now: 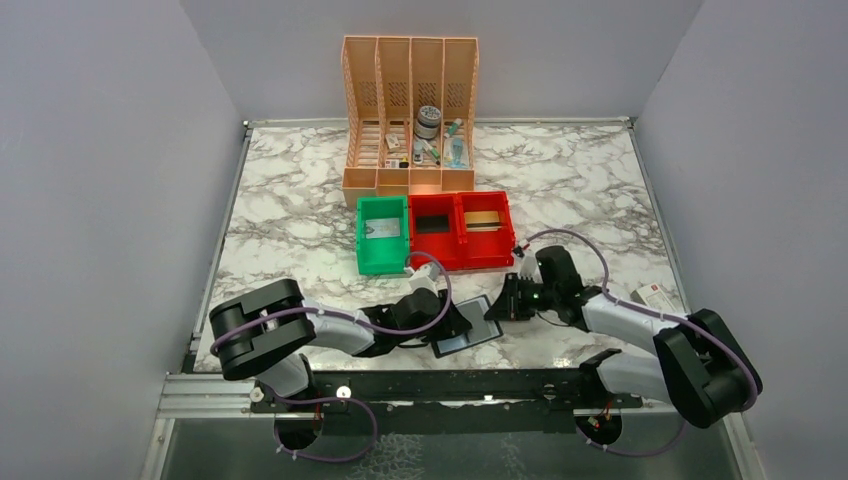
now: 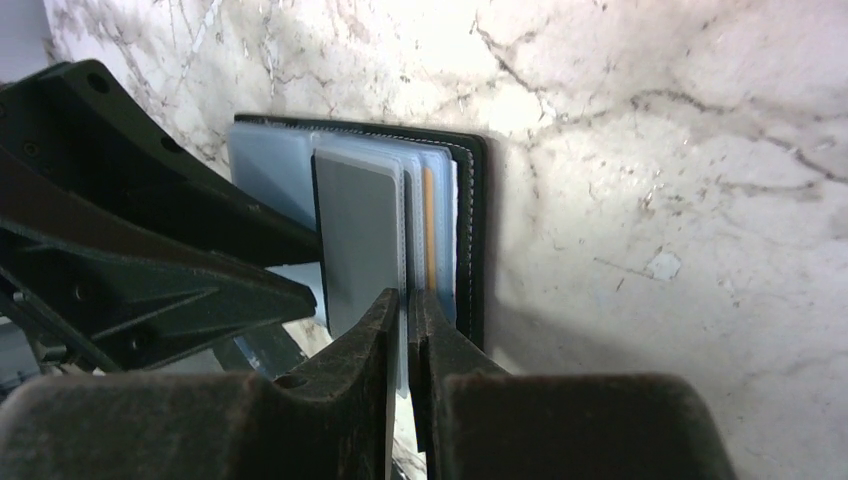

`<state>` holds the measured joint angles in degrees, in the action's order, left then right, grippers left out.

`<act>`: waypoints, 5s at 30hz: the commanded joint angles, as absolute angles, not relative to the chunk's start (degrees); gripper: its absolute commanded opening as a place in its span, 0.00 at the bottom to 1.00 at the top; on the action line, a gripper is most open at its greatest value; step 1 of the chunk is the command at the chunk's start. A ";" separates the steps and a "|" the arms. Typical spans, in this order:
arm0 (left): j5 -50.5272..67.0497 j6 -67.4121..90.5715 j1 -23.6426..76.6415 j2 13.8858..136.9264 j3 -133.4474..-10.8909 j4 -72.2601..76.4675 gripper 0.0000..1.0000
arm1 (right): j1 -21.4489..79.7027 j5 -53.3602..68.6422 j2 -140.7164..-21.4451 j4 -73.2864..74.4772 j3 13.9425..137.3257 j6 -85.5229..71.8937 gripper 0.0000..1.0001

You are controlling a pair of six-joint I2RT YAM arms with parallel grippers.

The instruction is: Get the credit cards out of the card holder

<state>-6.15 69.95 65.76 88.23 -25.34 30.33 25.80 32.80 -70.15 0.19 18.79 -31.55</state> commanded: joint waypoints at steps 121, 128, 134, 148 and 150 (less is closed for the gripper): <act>-11.21 68.95 65.50 76.14 -15.76 30.41 0.00 | 31.55 26.81 -81.58 -6.27 18.45 -36.18 0.11; -13.29 69.17 65.32 72.55 -13.85 29.12 0.00 | 31.55 26.91 -82.47 -5.71 19.43 -35.54 0.11; -13.40 69.50 64.86 70.88 -12.52 27.97 0.00 | 31.54 29.33 -81.79 -5.47 20.56 -33.87 0.11; -13.64 69.18 64.64 70.77 -12.43 27.60 0.00 | 32.81 43.96 -73.10 -11.05 20.36 -34.76 0.31; -13.42 69.10 64.69 70.97 -12.71 27.58 0.00 | 35.56 42.93 -74.79 -9.95 21.44 -34.58 0.31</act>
<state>-11.62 69.08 64.93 71.18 -12.71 27.99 32.21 40.71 -73.12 -9.28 19.79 -34.87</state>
